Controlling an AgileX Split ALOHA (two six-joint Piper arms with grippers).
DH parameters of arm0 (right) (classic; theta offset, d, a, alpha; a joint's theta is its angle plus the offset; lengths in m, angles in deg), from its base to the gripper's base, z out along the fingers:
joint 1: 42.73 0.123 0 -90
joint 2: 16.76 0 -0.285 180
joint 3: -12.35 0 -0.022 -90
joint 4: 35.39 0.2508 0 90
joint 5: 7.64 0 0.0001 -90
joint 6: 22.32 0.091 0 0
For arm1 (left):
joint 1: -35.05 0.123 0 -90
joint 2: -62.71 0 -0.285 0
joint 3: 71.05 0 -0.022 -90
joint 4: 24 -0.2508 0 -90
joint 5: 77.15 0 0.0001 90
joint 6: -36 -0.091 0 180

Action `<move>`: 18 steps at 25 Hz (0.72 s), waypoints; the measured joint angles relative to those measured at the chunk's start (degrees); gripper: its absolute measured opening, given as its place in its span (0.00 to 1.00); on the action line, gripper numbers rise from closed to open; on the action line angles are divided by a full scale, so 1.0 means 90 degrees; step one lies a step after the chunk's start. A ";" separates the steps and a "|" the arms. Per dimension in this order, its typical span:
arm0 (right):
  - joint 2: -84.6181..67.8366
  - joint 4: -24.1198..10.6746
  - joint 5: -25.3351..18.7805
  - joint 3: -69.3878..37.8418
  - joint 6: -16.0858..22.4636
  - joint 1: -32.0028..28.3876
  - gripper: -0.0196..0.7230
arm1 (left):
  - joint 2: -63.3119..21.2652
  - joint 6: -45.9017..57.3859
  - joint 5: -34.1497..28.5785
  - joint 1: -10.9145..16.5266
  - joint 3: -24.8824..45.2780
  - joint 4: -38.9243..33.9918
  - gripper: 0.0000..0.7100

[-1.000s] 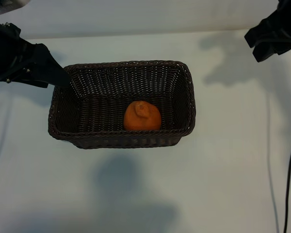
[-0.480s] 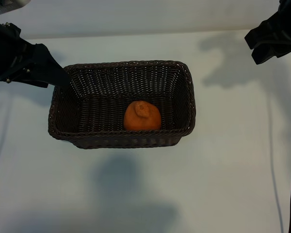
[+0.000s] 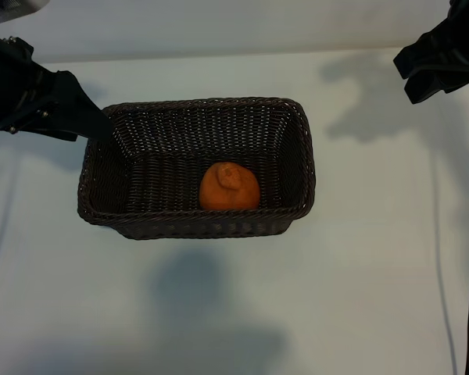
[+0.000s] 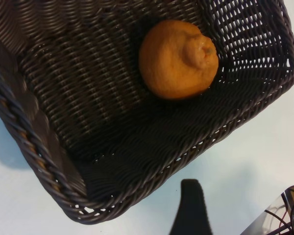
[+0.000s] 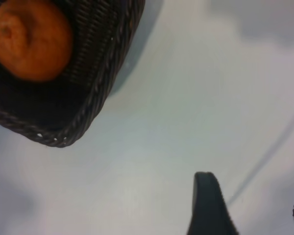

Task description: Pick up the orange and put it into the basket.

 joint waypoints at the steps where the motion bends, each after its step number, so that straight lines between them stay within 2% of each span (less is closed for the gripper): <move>1: 0.0000 0.0006 0.0000 0.0000 0.0000 0.0000 0.59 | 0.0000 0.0000 0.0000 0.0000 0.0000 0.0000 0.82; 18: 0.0000 0.0103 0.0000 0.0000 0.0001 0.0000 0.59 | 0.0000 0.0000 0.0000 0.0000 0.0000 -0.0005 0.82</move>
